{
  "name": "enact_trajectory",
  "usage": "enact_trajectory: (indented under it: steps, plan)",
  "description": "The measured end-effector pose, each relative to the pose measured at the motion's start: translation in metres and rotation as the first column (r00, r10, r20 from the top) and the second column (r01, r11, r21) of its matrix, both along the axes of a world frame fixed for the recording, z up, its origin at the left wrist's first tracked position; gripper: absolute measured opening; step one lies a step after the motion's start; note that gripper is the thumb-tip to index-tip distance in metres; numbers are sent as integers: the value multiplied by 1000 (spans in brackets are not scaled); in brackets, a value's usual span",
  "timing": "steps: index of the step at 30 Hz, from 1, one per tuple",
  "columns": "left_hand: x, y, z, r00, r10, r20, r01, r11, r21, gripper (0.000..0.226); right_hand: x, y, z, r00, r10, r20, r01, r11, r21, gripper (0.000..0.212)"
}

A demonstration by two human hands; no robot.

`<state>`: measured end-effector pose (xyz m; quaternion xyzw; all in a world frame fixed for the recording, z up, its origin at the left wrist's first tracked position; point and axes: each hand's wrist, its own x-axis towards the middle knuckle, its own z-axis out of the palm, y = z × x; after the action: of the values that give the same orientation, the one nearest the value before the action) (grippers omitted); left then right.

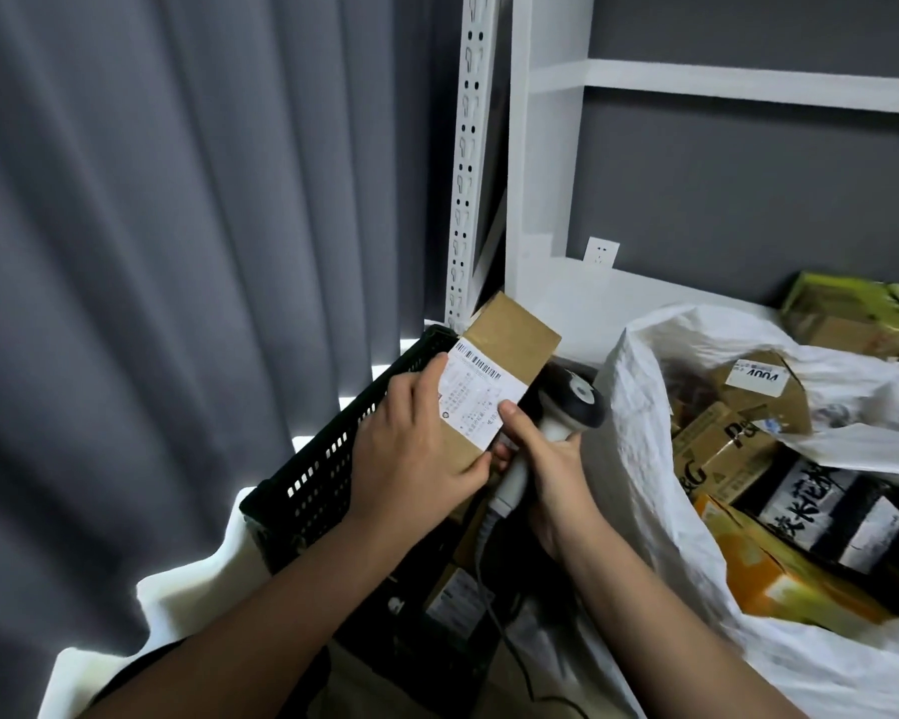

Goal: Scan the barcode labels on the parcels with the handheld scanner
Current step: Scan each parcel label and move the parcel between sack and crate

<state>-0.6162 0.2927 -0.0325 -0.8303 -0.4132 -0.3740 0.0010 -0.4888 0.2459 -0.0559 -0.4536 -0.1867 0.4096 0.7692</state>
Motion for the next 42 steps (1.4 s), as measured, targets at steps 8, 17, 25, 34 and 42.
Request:
enact_trajectory:
  steps: [8, 17, 25, 34, 42]
  plan:
    - [-9, -5, 4, 997, -69, 25, 70, 996, -62, 92, -9, 0, 6, 997, -14, -72, 18, 998, 55, 76]
    - [-34, 18, 4, 723, 140, 677, 649, 197, -735, 98, 0, -2, 31, 998, 16, -55, -8, 989, 147, 35]
    - [-38, 27, 4, 677, 188, 711, 713, 71, -698, 66, 5, -12, 47, 989, -48, 137, 42, 998, 49, 28]
    - [-9, 44, -17, 488, 445, 751, 749, 228, -622, 69, -15, -38, 49, 912, 165, 376, -164, 986, -35, 28]
    - [1, 47, -23, 535, 392, 748, 727, 238, -645, 93, -21, -51, 53, 924, 244, 294, -244, 969, -39, 29]
